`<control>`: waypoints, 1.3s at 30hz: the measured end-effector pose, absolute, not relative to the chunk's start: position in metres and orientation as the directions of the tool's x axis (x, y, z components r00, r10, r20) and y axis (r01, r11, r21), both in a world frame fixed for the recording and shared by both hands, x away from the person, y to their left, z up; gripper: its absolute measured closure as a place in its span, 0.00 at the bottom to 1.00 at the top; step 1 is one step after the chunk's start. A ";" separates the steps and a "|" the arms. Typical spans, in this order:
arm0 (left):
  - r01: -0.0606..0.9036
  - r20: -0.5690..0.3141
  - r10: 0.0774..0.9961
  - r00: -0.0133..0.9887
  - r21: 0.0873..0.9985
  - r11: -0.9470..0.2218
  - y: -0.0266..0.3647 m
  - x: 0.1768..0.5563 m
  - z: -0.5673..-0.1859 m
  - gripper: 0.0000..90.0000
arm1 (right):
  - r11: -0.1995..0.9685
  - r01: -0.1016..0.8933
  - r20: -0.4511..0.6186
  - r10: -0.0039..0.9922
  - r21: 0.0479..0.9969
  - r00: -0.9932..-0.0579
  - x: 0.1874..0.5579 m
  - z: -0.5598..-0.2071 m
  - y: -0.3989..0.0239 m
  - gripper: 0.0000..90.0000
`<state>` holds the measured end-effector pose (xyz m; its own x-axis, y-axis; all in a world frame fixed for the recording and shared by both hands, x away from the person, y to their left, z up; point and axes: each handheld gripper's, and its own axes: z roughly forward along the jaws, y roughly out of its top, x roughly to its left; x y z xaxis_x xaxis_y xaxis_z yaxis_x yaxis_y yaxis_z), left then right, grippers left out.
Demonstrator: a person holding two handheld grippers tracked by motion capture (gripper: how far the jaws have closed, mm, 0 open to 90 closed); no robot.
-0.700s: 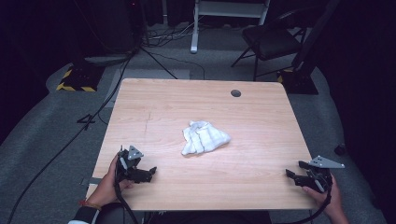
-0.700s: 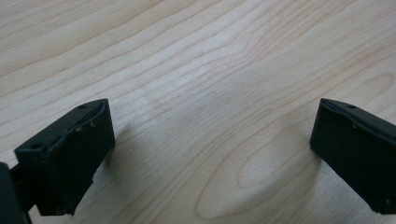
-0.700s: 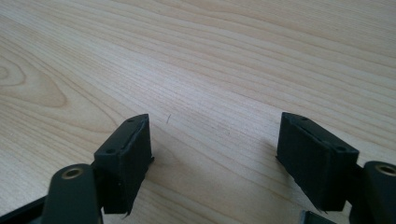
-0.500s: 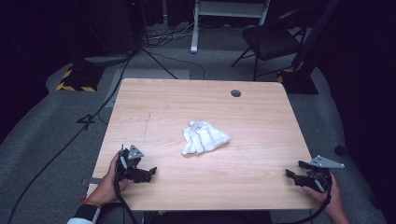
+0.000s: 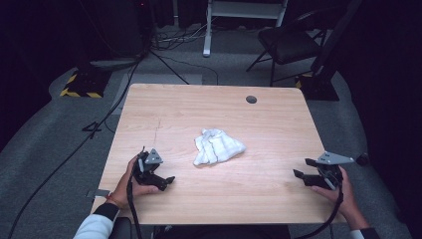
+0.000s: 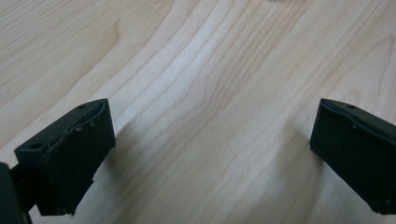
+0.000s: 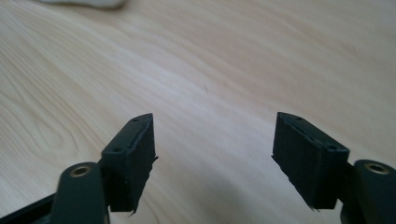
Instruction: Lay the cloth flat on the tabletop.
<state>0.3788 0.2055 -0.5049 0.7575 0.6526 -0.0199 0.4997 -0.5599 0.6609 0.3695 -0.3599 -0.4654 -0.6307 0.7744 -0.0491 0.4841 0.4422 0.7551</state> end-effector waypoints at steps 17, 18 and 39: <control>0.442 -0.015 0.579 0.815 0.662 -0.605 0.131 0.416 -0.504 0.02 | 0.555 0.355 -0.074 0.606 0.752 -0.792 0.455 -0.457 -0.182 0.45; 0.433 -0.015 0.569 0.822 0.665 -0.608 0.128 0.416 -0.504 0.03 | 0.562 0.354 -0.075 0.601 0.748 -0.796 0.458 -0.461 -0.176 0.44; 0.259 0.055 0.449 0.892 0.753 -0.605 0.123 0.405 -0.469 0.93 | 0.657 0.270 -0.188 0.539 0.704 -0.821 0.440 -0.458 -0.178 0.90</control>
<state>0.4049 0.1231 -0.4686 0.8918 0.4491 0.0547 0.2586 -0.6052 0.7529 0.4396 -0.1783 -0.4582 -0.8211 0.5389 -0.1882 0.2698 0.6569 0.7041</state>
